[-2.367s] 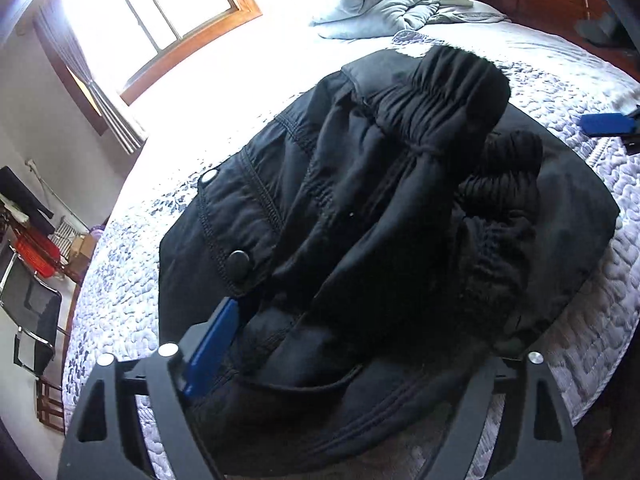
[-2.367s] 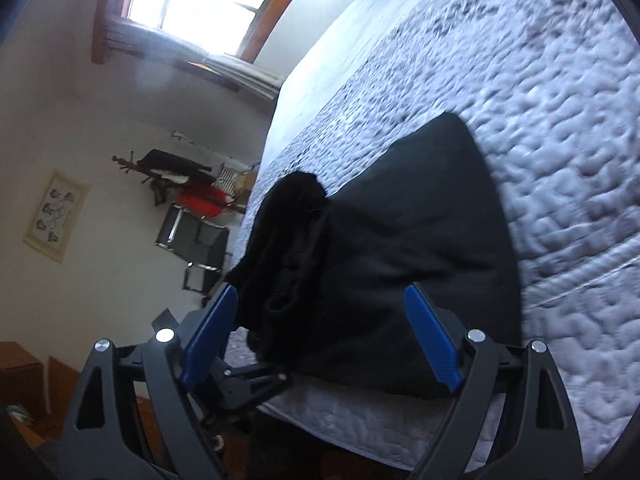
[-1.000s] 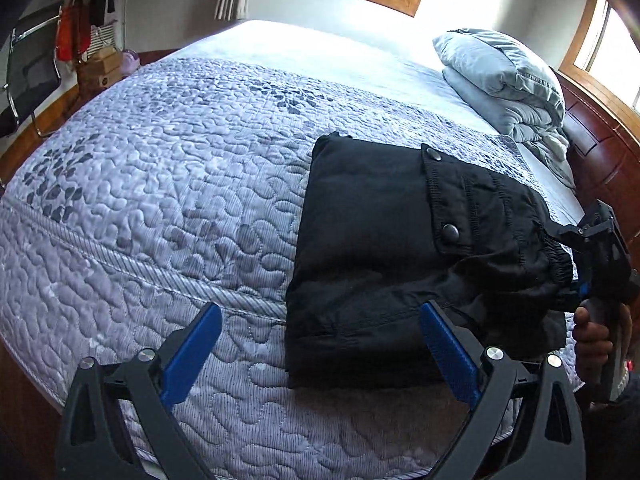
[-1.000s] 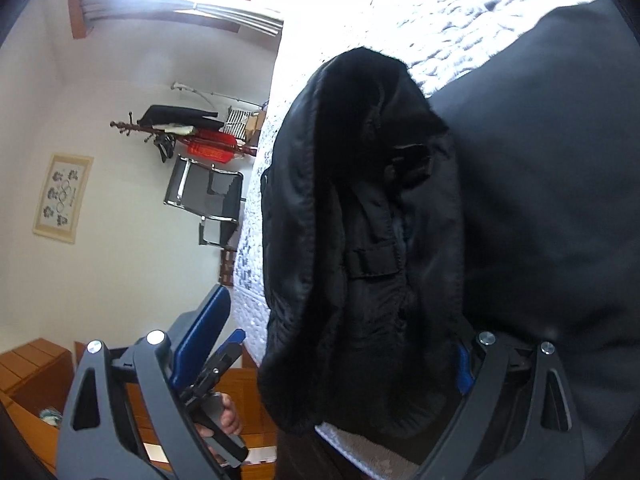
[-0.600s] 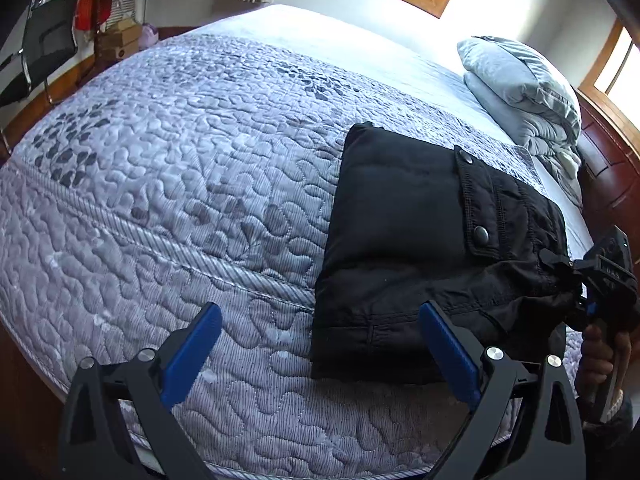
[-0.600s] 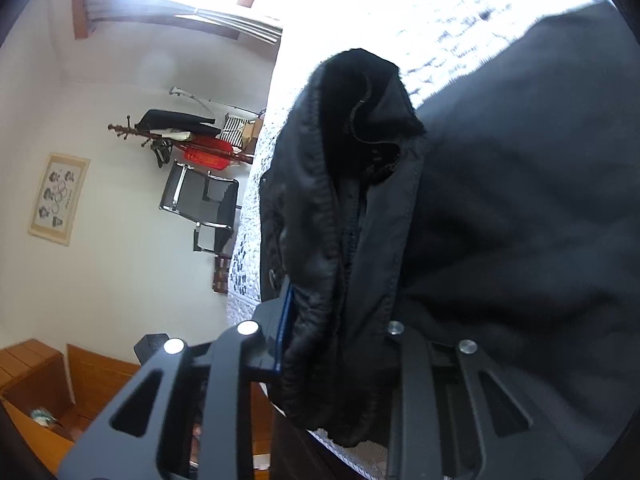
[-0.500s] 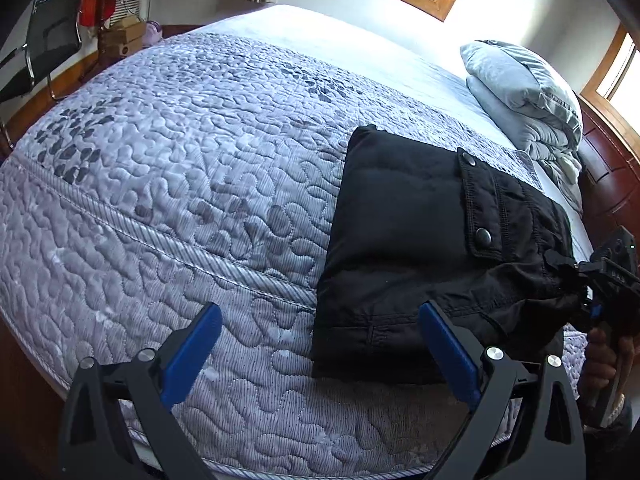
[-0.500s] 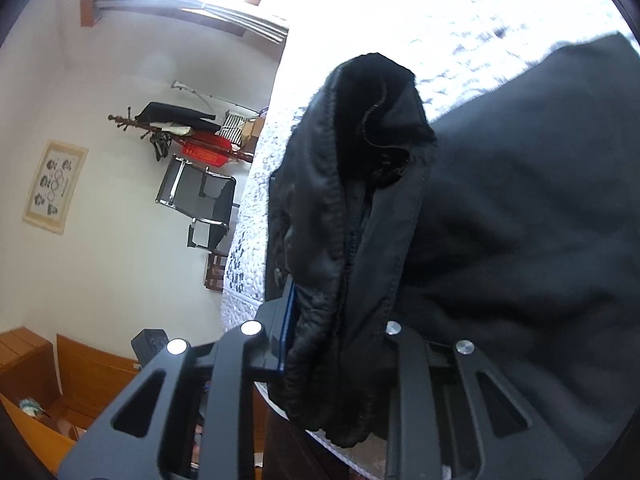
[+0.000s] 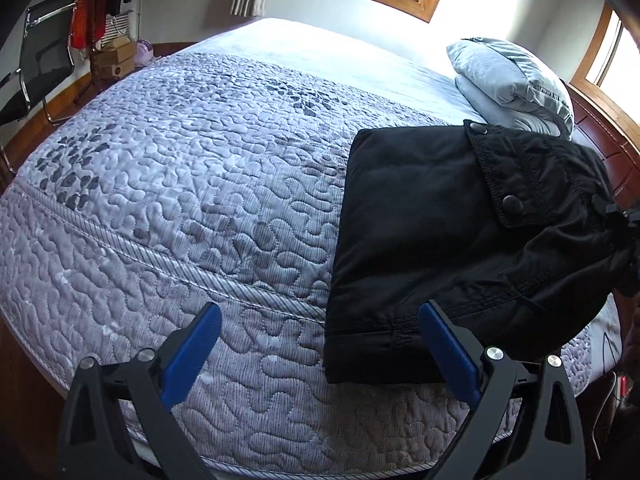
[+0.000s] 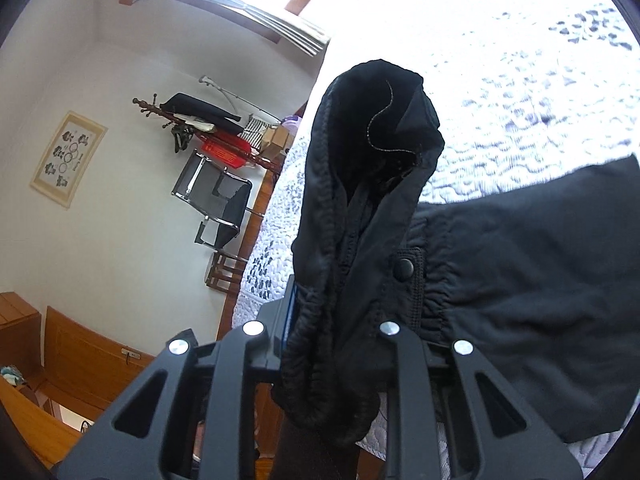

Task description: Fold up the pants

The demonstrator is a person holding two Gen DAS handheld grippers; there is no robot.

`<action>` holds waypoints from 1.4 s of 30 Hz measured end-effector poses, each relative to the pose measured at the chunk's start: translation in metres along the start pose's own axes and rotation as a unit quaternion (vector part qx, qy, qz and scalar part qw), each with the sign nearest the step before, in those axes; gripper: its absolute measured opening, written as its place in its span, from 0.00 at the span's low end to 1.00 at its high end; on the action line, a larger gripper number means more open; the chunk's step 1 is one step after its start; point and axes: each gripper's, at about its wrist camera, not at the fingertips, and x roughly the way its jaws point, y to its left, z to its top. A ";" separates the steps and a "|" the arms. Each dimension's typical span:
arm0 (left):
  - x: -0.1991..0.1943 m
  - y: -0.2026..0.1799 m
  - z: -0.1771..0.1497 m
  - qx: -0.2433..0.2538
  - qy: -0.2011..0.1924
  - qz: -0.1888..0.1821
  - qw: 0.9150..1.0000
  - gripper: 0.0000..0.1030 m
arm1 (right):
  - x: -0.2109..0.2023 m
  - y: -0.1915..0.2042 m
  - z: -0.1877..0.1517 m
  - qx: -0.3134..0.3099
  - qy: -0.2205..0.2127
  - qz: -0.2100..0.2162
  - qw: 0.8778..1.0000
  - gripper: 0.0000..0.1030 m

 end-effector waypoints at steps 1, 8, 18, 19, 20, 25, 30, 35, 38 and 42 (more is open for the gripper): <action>0.000 -0.001 0.000 0.001 0.000 0.000 1.000 0.96 | -0.004 0.001 0.002 -0.003 -0.002 0.000 1.000 0.20; 0.003 -0.012 -0.002 0.014 0.004 -0.006 1.000 0.96 | -0.036 0.003 0.008 -0.002 -0.019 -0.014 1.000 0.20; 0.009 -0.038 -0.006 0.044 0.015 -0.013 0.999 0.96 | -0.078 -0.062 0.004 0.034 -0.029 -0.040 0.998 0.20; 0.009 -0.040 -0.006 0.046 0.016 -0.014 0.999 0.96 | -0.079 -0.067 0.003 0.038 -0.029 -0.041 0.998 0.20; 0.009 -0.042 -0.006 0.048 0.016 -0.014 0.999 0.96 | -0.080 -0.075 0.002 0.046 -0.029 -0.042 0.998 0.21; 0.010 -0.050 -0.007 0.059 0.018 -0.014 0.998 0.96 | -0.076 -0.121 -0.007 0.087 -0.025 -0.049 0.995 0.22; 0.011 -0.056 -0.008 0.064 0.021 -0.014 0.998 0.96 | -0.068 -0.168 -0.018 0.135 -0.022 -0.041 0.990 0.25; 0.012 -0.060 -0.009 0.071 0.025 -0.012 0.997 0.96 | -0.064 -0.188 -0.028 0.152 -0.025 -0.029 0.988 0.35; 0.013 -0.062 -0.010 0.074 0.026 -0.012 0.997 0.96 | -0.066 -0.192 -0.034 0.146 -0.026 -0.031 0.988 0.41; 0.014 -0.062 -0.010 0.075 0.027 -0.012 0.997 0.96 | -0.074 -0.188 -0.036 0.129 -0.032 -0.044 0.990 0.66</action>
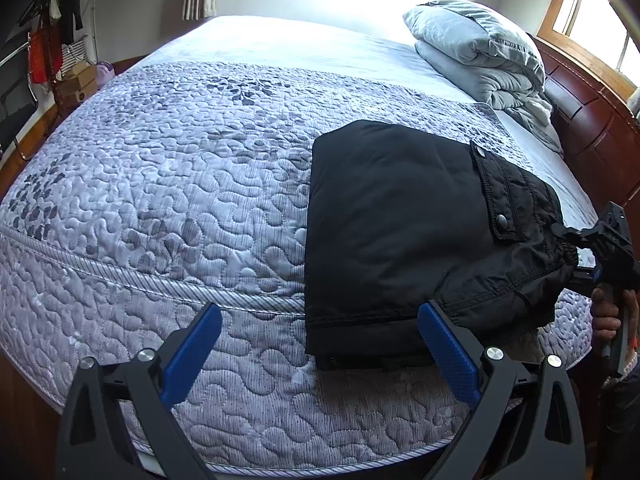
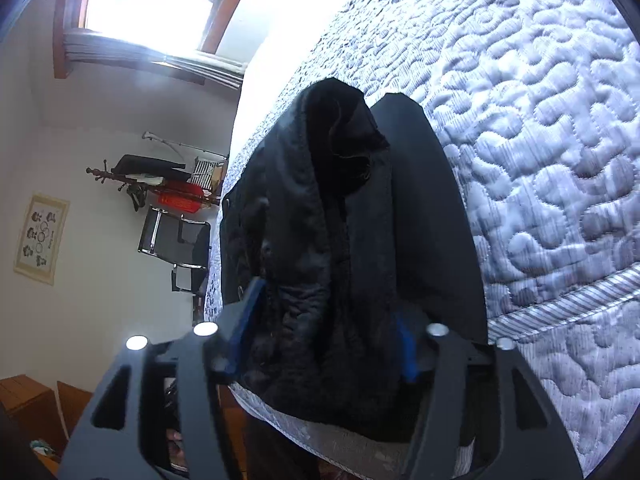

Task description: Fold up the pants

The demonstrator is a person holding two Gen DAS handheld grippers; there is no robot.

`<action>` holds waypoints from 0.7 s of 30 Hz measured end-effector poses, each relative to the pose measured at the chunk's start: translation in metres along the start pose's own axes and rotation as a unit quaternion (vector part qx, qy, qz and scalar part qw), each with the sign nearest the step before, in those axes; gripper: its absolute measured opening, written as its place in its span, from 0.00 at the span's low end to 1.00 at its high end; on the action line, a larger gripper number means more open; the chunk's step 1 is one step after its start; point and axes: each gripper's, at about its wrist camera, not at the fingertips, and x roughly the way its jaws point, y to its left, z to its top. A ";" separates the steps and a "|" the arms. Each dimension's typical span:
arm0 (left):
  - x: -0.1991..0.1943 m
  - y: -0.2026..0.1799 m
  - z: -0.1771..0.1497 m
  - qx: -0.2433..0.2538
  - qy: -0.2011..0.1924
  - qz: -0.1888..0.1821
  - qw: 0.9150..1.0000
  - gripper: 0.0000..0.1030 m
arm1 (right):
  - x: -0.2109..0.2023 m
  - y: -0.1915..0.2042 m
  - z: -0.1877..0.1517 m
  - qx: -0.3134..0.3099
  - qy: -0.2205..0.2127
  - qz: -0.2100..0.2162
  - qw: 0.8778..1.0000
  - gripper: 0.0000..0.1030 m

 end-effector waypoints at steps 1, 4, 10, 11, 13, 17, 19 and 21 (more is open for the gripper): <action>0.000 0.000 0.000 -0.001 0.000 0.000 1.000 0.96 | -0.004 0.000 -0.002 -0.001 -0.002 0.001 1.000 0.66; 0.001 0.001 0.000 -0.004 0.003 -0.001 1.000 0.96 | -0.015 -0.003 -0.010 -0.002 -0.004 0.001 1.000 0.69; 0.002 0.002 -0.001 -0.007 0.003 0.004 1.000 0.96 | -0.024 -0.011 -0.032 -0.005 0.008 -0.008 1.000 0.69; 0.002 0.002 -0.001 -0.008 0.004 0.004 1.000 0.96 | -0.023 -0.011 -0.035 -0.006 0.012 -0.005 1.000 0.68; 0.002 0.002 -0.001 -0.009 0.006 0.004 1.000 0.96 | -0.022 -0.012 -0.038 -0.007 0.012 -0.005 1.000 0.56; 0.000 0.001 -0.001 -0.006 0.007 0.005 1.000 0.96 | -0.022 -0.010 -0.040 -0.002 0.008 -0.014 1.000 0.38; -0.002 0.000 -0.001 -0.005 0.005 0.006 1.000 0.96 | -0.026 -0.005 -0.040 -0.011 0.003 -0.012 1.000 0.32; -0.003 -0.001 0.000 -0.005 0.004 0.006 1.000 0.96 | -0.036 0.004 -0.039 -0.029 -0.009 -0.008 1.000 0.29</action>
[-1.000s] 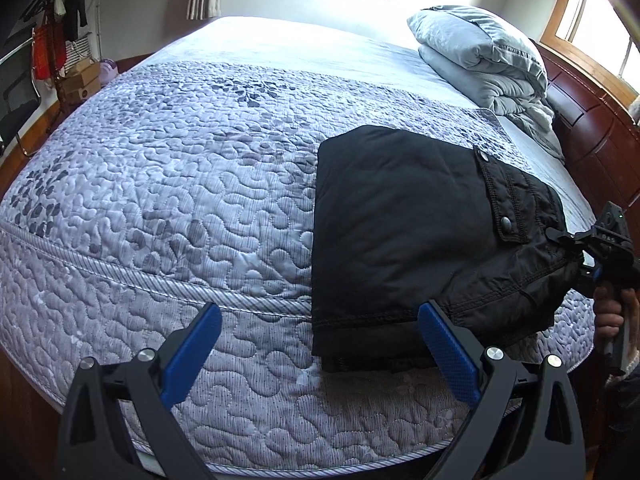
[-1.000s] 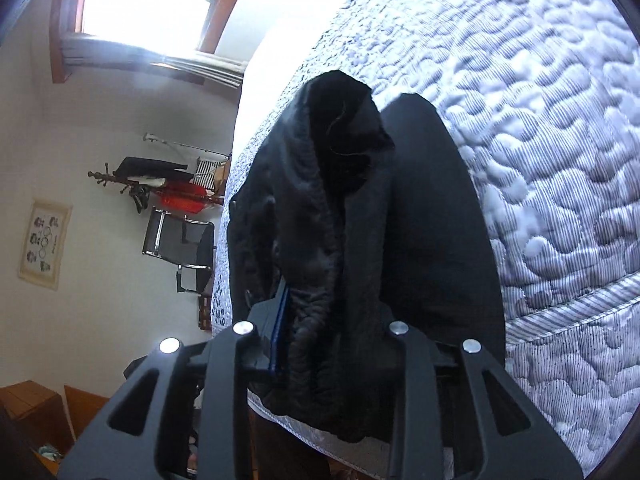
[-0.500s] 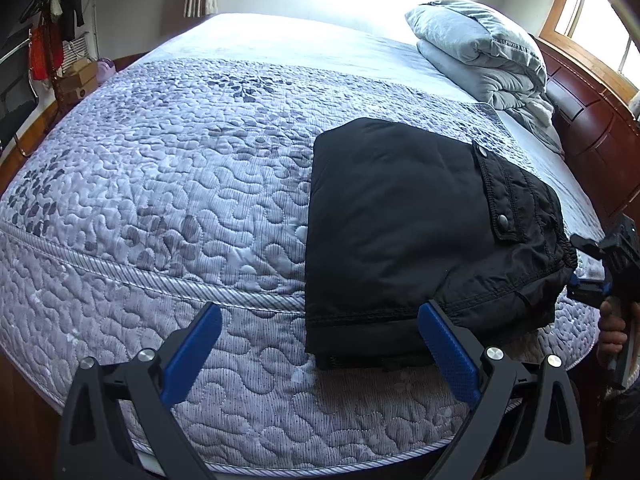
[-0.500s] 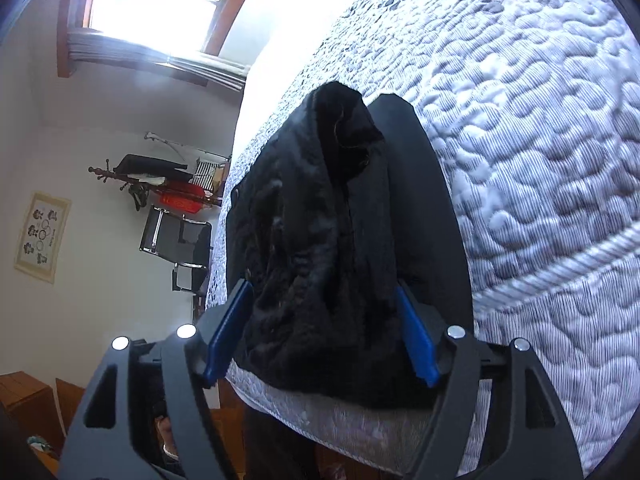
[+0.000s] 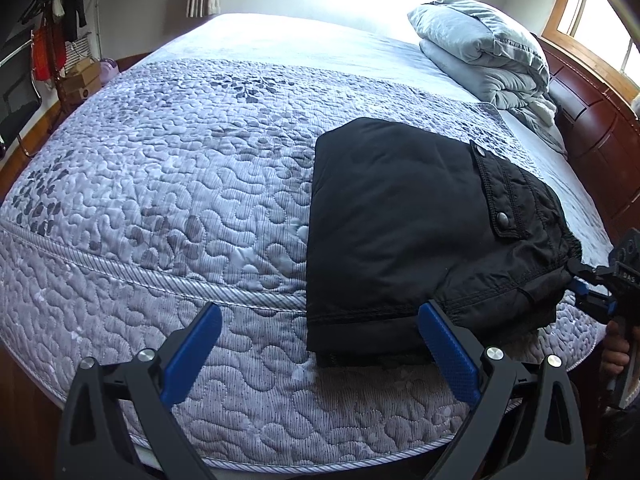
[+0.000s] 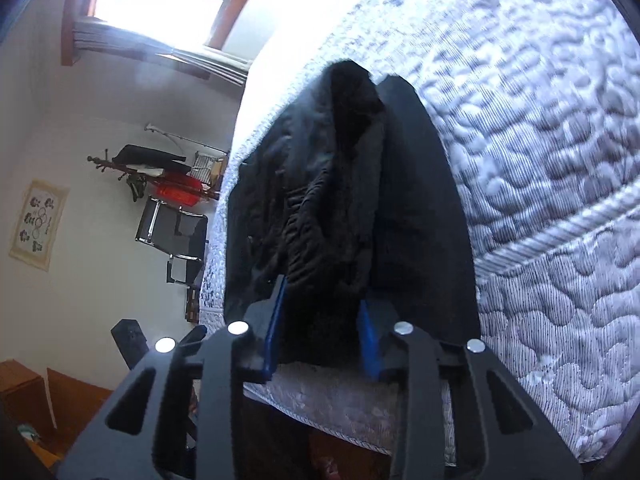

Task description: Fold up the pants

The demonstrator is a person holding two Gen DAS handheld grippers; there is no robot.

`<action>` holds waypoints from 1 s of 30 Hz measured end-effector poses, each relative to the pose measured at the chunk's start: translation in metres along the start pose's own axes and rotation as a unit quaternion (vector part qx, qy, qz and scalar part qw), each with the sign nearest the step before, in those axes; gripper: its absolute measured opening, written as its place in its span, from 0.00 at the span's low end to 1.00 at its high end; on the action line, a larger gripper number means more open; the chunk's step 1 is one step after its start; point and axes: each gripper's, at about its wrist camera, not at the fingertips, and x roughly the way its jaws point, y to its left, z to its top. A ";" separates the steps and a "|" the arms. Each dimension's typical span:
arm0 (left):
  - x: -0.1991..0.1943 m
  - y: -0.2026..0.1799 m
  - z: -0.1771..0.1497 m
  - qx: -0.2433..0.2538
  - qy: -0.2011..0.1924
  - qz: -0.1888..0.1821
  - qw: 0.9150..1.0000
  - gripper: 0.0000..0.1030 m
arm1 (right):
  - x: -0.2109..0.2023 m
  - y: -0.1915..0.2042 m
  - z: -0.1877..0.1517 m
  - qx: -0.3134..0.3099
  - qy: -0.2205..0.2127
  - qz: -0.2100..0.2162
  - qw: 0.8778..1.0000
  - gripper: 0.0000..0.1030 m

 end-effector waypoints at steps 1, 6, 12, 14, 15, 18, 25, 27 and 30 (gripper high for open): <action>0.000 0.000 0.001 0.000 -0.001 0.000 1.000 0.96 | -0.003 0.006 0.003 -0.008 -0.006 -0.004 1.000 0.28; 0.000 -0.004 0.001 0.004 0.000 -0.003 1.000 0.96 | -0.007 0.011 0.009 -0.022 -0.012 -0.024 0.999 0.28; 0.002 -0.006 0.000 0.009 0.005 -0.002 1.000 0.96 | 0.007 -0.034 0.005 0.043 0.000 -0.022 0.999 0.29; 0.001 -0.006 0.000 0.009 0.004 -0.002 1.000 0.96 | 0.006 -0.042 0.003 0.055 -0.003 -0.005 0.998 0.32; 0.000 -0.005 0.000 0.010 0.003 0.000 1.000 0.96 | 0.005 -0.042 0.002 0.055 -0.004 0.000 0.998 0.38; -0.001 -0.003 0.000 0.007 0.002 0.001 1.000 0.96 | -0.009 -0.045 0.001 0.052 -0.019 0.004 0.998 0.48; 0.000 -0.003 -0.001 0.002 0.002 -0.001 1.000 0.96 | -0.026 -0.041 -0.001 0.048 -0.023 -0.005 0.999 0.37; 0.001 -0.005 -0.002 0.006 0.005 0.001 1.000 0.96 | -0.028 -0.044 -0.001 0.048 -0.025 -0.009 0.999 0.30; 0.002 -0.006 -0.003 0.009 0.009 0.002 1.000 0.96 | -0.028 -0.047 -0.002 0.050 -0.028 -0.015 0.998 0.18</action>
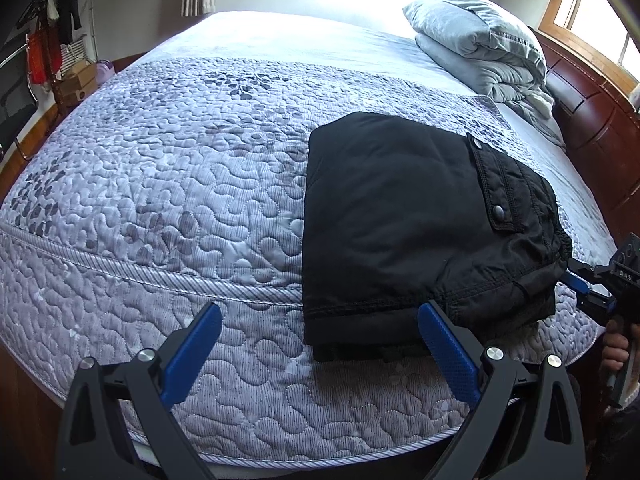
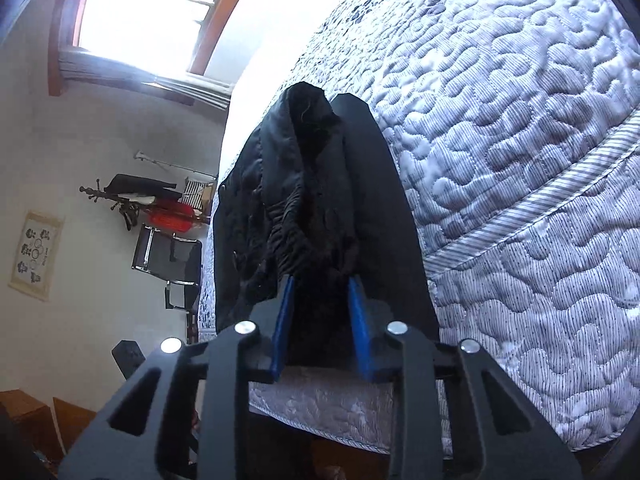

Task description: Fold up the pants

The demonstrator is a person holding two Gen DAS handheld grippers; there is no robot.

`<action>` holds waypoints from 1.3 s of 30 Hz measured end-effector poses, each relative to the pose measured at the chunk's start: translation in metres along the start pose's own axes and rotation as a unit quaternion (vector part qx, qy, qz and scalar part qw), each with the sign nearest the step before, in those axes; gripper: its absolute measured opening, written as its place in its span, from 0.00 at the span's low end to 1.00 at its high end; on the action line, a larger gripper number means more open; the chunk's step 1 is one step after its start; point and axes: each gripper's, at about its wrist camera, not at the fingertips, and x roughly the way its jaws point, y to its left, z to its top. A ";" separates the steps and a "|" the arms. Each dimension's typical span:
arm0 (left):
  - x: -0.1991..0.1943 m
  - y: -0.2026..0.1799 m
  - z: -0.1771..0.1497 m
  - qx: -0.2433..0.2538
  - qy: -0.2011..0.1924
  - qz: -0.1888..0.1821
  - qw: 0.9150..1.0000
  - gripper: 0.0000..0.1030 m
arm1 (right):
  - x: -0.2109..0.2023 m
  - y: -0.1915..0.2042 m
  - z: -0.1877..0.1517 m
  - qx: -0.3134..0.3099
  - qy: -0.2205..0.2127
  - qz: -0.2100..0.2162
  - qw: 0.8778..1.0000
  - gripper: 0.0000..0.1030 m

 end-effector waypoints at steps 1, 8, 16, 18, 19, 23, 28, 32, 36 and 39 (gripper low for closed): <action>0.000 0.000 0.000 0.000 0.000 0.001 1.000 0.96 | -0.001 -0.001 0.000 -0.002 -0.001 -0.009 1.000 0.14; -0.002 0.001 0.000 -0.003 -0.001 0.004 1.000 0.96 | -0.004 -0.007 -0.005 0.006 -0.007 -0.002 1.000 0.17; -0.017 -0.005 0.002 0.009 -0.017 0.019 1.000 0.96 | -0.029 -0.003 -0.005 -0.006 -0.029 0.005 1.000 0.34; -0.026 -0.010 0.004 0.018 -0.029 0.025 0.999 0.96 | -0.036 -0.003 -0.007 -0.008 -0.033 0.002 0.999 0.42; -0.032 -0.013 0.005 0.024 -0.036 0.027 0.999 0.96 | -0.039 -0.005 -0.008 -0.009 -0.035 -0.002 0.999 0.43; -0.048 -0.024 0.012 0.042 -0.056 0.035 0.997 0.96 | -0.047 -0.008 -0.011 -0.008 -0.042 -0.008 0.999 0.45; -0.059 -0.034 0.021 0.054 -0.067 0.036 0.996 0.96 | -0.056 -0.009 -0.013 -0.006 -0.049 -0.005 0.999 0.50; -0.061 -0.039 0.025 0.054 -0.065 0.024 0.996 0.96 | -0.057 -0.004 -0.015 -0.015 -0.051 -0.009 0.999 0.52; -0.055 -0.042 0.025 0.053 -0.047 0.019 0.997 0.96 | -0.055 0.007 -0.017 -0.040 -0.048 -0.033 0.997 0.55; -0.044 -0.042 0.024 0.050 -0.031 0.016 0.998 0.96 | -0.052 0.023 -0.019 -0.082 -0.049 -0.085 0.992 0.62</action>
